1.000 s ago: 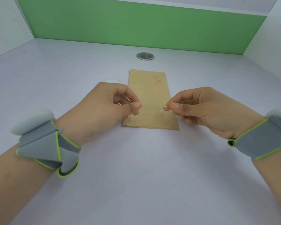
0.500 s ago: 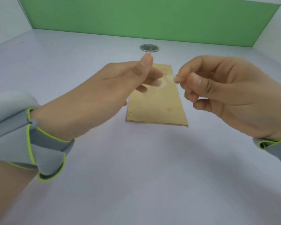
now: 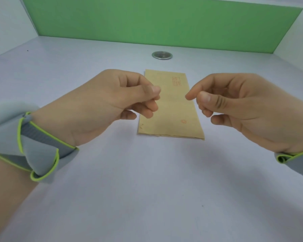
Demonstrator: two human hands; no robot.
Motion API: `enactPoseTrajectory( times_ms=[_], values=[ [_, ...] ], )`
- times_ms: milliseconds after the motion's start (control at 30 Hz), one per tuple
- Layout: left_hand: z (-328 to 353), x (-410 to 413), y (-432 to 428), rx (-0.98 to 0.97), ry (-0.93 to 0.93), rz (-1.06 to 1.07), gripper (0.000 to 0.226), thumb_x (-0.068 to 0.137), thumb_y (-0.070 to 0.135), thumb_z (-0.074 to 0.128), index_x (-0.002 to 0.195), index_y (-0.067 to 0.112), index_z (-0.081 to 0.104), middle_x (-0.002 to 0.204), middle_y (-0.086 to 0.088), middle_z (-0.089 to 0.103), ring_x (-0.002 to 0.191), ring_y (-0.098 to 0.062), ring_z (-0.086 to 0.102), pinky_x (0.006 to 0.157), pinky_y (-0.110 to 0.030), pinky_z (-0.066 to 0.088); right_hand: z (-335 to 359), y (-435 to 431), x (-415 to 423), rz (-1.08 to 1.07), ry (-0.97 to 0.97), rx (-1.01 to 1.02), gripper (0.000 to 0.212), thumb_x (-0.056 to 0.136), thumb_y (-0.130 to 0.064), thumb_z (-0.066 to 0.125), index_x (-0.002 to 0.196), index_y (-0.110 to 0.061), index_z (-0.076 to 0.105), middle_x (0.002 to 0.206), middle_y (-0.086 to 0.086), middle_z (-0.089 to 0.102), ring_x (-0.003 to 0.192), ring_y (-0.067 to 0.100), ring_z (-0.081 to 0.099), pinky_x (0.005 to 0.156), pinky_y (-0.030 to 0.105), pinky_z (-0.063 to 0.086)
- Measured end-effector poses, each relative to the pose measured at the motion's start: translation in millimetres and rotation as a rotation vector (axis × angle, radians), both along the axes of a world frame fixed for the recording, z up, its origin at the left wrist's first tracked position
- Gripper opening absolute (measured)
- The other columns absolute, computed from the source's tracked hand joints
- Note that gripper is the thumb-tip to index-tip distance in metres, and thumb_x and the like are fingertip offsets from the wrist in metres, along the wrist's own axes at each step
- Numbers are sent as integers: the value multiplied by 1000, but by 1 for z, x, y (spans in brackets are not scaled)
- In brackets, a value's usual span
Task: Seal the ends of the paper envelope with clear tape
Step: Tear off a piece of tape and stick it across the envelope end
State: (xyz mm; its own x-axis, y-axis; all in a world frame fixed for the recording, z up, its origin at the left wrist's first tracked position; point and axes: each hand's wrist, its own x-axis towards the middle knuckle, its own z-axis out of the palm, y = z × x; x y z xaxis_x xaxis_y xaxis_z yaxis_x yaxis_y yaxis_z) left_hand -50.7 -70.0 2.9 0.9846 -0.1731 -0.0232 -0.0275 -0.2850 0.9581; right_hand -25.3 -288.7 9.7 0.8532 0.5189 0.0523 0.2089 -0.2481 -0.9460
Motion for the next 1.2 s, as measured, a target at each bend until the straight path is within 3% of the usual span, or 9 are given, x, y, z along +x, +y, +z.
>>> enactPoseTrajectory(
  times_ms=[167,267,400,600,733,900,933,1033,1200],
  values=[
    [-2,-2,1,85,-32,67,23,65,42,64,73,21,70,73,4,70,67,-2,62,63,-23,42,-1,-2,0,-67,12,-64,21,67,-33,64,81,-18,70,65,-9,65,62,3,60,53,11,48],
    [-3,-2,1,176,-105,116,26,60,46,67,74,25,74,81,-4,69,66,0,55,63,-21,43,-3,-6,3,-133,7,-158,8,74,-23,68,79,-17,70,67,-7,70,62,3,62,54,12,49],
    [-6,-4,0,305,-131,126,12,68,37,73,75,27,76,62,3,69,56,-2,53,60,-27,41,-5,-6,3,-145,27,-287,4,77,-20,69,74,-18,69,68,-5,71,63,3,62,56,13,51],
    [-14,-1,-1,370,-96,128,10,75,31,69,69,25,74,56,9,66,50,3,53,50,-9,38,-7,-2,2,-122,94,-314,9,79,-21,66,70,-21,65,66,-8,64,64,2,59,55,15,46],
    [-15,1,-1,344,-112,146,11,77,35,66,72,28,73,71,6,72,72,-16,65,65,-30,45,-6,-3,2,-137,95,-298,11,78,-24,66,68,-22,65,65,-7,59,63,2,56,53,14,45],
    [-13,-1,4,395,-118,58,11,70,39,69,76,31,72,70,13,74,61,2,65,51,-12,48,-8,-3,3,-143,76,-304,10,78,-23,68,69,-19,68,60,-9,65,54,2,54,47,10,44],
    [-12,-2,5,418,-112,44,12,69,40,69,77,32,72,71,11,74,62,-1,66,52,-15,50,-8,-3,3,-143,77,-307,9,77,-23,68,69,-18,69,60,-8,65,53,2,54,47,11,45],
    [-12,-3,2,483,-104,40,12,71,38,69,80,31,72,72,-1,74,70,-24,69,66,-40,55,-10,-3,3,-151,82,-317,9,77,-23,68,70,-18,70,60,-6,66,52,3,53,51,13,47],
    [-14,-5,-4,396,-18,118,22,60,28,76,81,27,69,61,1,73,59,-14,59,66,-31,46,-15,0,1,-134,37,-388,13,73,-24,70,85,-18,67,57,-3,67,55,8,56,63,24,52]
  ],
)
